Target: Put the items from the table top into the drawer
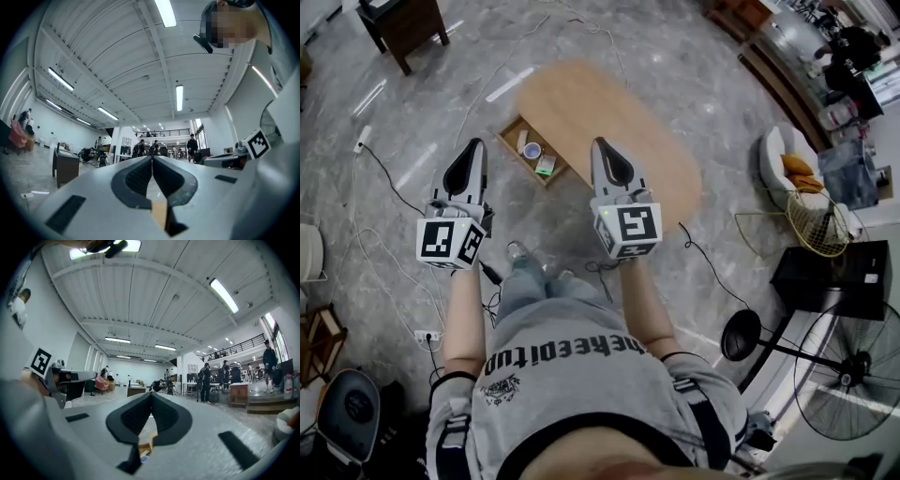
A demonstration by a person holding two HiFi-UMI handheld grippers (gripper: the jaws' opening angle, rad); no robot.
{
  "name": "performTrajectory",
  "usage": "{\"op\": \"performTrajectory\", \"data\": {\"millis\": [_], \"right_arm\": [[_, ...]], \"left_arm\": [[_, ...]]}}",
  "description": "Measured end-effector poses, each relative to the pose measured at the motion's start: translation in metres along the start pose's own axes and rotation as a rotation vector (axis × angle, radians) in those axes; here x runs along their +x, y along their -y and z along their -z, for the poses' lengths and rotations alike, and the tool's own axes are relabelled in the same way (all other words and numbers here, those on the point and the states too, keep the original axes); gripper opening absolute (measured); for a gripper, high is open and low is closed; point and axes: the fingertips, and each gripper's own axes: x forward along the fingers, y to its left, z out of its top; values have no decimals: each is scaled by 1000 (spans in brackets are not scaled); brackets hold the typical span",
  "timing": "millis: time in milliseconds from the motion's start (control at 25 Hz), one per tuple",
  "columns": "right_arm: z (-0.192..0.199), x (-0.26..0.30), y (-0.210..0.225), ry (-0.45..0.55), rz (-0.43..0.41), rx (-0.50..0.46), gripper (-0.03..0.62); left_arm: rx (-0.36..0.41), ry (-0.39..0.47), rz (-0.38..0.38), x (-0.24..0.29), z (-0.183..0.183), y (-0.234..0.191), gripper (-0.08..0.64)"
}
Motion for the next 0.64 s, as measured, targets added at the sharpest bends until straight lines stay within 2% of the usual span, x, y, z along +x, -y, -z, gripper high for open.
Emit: {"op": "performTrajectory", "data": {"millis": [480, 640], "right_arm": [[-5, -7, 3, 25, -1, 9, 3], [-9, -9, 9, 28, 0, 8, 3]], "left_arm": [[26, 11, -17, -4, -12, 7, 11], [34, 39, -15, -2, -14, 10, 11]]}}
